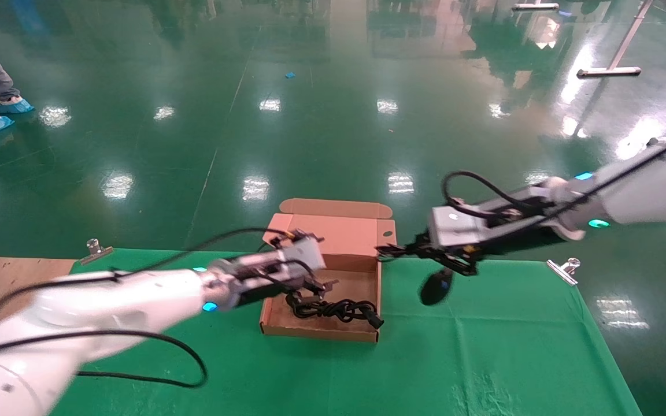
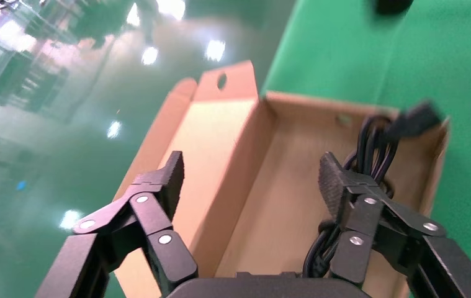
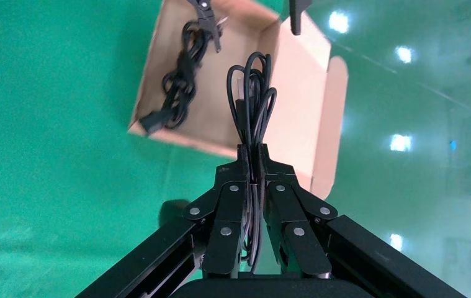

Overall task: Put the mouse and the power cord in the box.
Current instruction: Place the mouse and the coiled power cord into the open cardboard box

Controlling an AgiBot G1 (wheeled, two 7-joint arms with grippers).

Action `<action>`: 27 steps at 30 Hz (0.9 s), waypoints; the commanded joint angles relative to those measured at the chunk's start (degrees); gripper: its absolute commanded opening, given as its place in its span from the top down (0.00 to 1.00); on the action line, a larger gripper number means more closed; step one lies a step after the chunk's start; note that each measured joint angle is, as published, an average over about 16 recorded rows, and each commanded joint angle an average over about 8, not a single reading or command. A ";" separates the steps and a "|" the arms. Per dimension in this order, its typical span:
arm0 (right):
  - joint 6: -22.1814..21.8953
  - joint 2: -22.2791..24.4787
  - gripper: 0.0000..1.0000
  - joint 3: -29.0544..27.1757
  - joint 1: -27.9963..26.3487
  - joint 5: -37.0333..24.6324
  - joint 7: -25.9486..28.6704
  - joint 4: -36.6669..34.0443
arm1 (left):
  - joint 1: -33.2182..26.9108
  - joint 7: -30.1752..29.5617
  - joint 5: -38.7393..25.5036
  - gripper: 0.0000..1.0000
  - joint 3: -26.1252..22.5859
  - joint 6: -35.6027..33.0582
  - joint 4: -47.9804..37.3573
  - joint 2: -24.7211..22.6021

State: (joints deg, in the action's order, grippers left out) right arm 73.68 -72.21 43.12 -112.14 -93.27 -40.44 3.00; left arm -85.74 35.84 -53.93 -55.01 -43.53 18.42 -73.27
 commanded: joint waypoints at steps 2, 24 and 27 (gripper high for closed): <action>-1.51 -2.30 1.00 0.08 -0.52 -0.13 1.40 -0.07 | -1.11 -0.48 3.32 0.00 1.83 -6.30 -1.32 2.46; -27.77 -6.60 1.00 13.14 13.87 2.86 17.56 25.44 | -0.81 5.11 14.57 0.00 8.80 -36.35 -13.84 19.51; -30.59 -6.57 1.00 16.29 15.19 3.75 19.24 26.78 | -0.79 6.16 14.61 0.00 8.88 -34.96 -15.44 19.74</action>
State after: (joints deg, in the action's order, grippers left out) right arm 44.11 -78.77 59.31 -97.10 -89.51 -21.37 29.28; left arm -86.62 41.83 -39.31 -46.14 -78.54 3.53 -53.85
